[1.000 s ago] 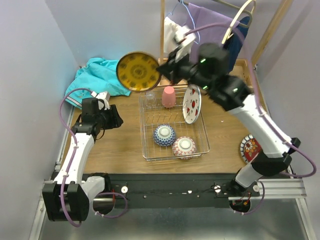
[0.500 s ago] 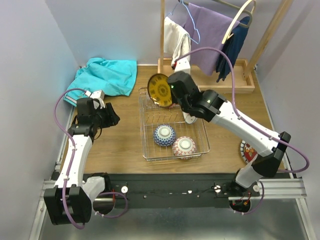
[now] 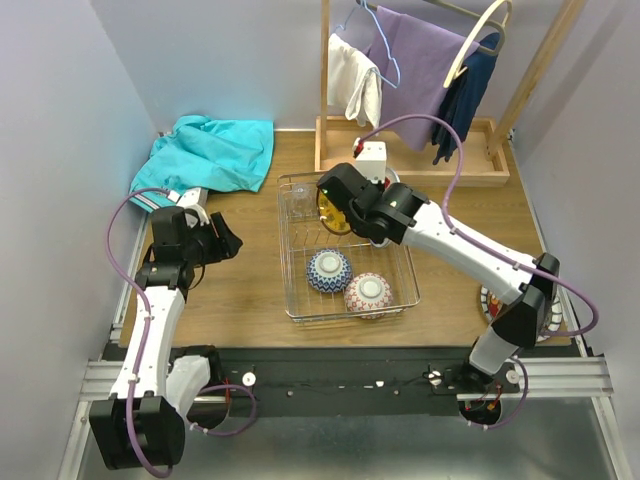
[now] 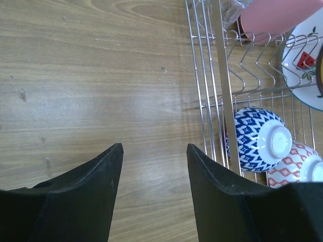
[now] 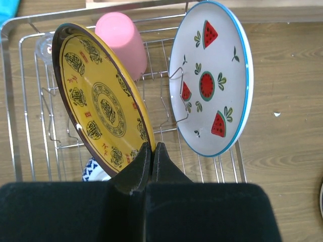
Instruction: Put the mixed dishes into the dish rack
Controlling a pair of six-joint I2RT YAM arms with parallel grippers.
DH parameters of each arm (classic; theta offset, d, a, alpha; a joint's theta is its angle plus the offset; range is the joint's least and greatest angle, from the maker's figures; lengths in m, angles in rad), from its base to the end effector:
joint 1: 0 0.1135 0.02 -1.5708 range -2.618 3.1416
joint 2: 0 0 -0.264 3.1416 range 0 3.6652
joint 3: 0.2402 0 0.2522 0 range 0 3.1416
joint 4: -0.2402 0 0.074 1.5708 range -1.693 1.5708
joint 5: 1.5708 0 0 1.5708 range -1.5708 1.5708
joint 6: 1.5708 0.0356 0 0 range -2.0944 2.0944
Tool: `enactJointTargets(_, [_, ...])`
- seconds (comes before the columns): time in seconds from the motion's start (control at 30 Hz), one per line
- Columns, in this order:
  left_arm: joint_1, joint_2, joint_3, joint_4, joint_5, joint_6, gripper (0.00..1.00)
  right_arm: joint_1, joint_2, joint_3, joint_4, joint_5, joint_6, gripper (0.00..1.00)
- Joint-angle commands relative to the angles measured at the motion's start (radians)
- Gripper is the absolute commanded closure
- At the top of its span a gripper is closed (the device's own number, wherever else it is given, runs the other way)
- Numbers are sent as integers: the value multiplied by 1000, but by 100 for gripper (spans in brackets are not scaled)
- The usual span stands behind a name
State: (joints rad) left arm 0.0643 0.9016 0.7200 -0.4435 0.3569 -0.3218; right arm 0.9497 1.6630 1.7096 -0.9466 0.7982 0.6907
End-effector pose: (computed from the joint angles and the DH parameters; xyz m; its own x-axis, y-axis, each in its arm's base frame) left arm 0.1954 0.0001 0.2725 -0.6244 -0.3372 -0.7046 0.0264 0.8924 -0.4504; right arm 0.2230 0.2679 0.3703 -0.5480 -0.0016 -0.8365 0.0525 0.9980 -0.0364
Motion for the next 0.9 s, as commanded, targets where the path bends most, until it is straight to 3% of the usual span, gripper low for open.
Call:
enactJointTargets(0.0, [8, -58, -28, 17, 34, -22, 37, -6, 49, -15, -30, 45, 43, 100])
enactJointTargets(0.4, [6, -124, -67, 32, 45, -69, 37, -81, 155, 39, -49, 22, 56, 100])
enactJointTargets(0.87, [8, -142, -85, 20, 111, -137, 36, -80, 250, 117, -50, -36, 50, 99])
